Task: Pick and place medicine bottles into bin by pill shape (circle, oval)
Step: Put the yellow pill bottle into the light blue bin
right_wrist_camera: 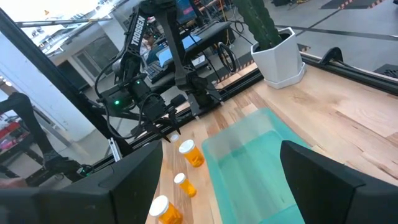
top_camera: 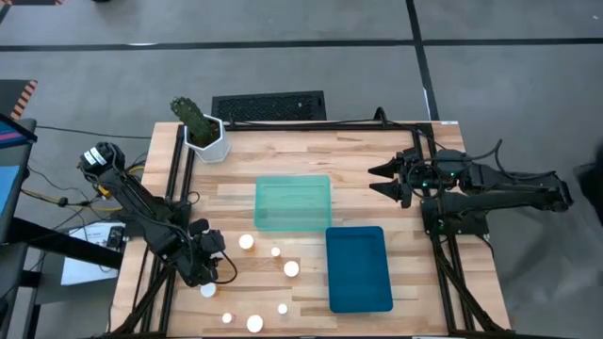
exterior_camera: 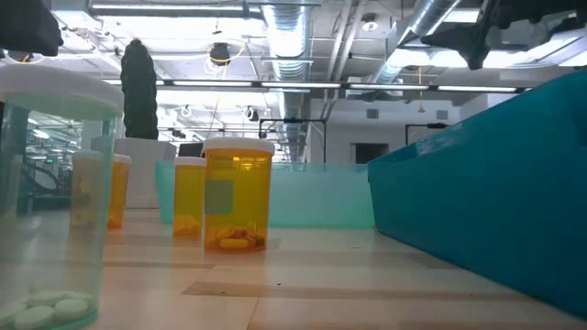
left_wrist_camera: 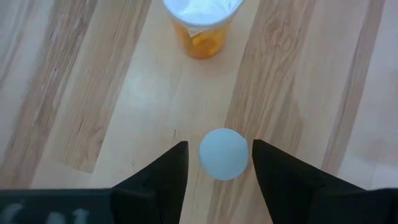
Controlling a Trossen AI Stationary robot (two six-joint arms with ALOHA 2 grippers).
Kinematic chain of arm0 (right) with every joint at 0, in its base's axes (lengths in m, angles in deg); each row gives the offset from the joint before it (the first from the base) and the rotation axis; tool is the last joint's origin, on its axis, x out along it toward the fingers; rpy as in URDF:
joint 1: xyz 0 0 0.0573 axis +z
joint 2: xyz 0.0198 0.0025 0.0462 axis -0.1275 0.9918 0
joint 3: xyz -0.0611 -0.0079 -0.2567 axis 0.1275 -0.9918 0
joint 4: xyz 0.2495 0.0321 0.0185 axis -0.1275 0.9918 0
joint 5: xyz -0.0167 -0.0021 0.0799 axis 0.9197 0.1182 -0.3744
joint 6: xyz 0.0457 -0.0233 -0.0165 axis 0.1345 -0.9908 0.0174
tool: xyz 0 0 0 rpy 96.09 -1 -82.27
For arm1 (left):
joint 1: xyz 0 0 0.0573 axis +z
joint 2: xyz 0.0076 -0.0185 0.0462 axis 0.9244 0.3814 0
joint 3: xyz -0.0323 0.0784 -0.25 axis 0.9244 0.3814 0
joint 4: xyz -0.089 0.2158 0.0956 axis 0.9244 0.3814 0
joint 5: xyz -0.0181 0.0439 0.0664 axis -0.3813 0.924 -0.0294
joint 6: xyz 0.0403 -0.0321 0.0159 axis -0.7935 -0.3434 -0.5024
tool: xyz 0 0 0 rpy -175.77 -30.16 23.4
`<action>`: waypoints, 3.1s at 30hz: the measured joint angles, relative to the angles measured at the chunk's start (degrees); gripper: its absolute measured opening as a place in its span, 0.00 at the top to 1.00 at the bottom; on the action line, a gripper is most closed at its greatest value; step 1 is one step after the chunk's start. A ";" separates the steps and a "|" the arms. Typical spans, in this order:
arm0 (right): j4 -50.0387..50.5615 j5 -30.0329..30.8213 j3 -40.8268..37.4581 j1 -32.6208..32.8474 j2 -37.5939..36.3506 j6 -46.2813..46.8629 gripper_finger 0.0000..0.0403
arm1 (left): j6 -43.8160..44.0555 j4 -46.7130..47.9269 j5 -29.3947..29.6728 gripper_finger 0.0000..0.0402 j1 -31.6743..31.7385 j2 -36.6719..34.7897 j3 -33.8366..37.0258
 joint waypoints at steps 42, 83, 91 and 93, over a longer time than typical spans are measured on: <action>2.54 0.03 0.02 -0.11 -0.02 -0.02 0.17 | 2.70 -2.72 0.07 0.72 1.64 2.58 -1.09; 2.10 0.11 0.02 -0.63 0.00 -0.04 0.17 | -48.50 -11.91 -8.81 0.72 57.77 26.57 -34.00; 2.09 0.15 0.02 -0.85 -0.01 -0.04 0.17 | -57.18 -5.51 -9.46 0.72 57.18 40.03 -51.96; 2.14 0.15 0.02 -0.85 0.00 -0.04 0.17 | -58.40 -4.18 -9.46 0.72 57.20 42.68 -55.25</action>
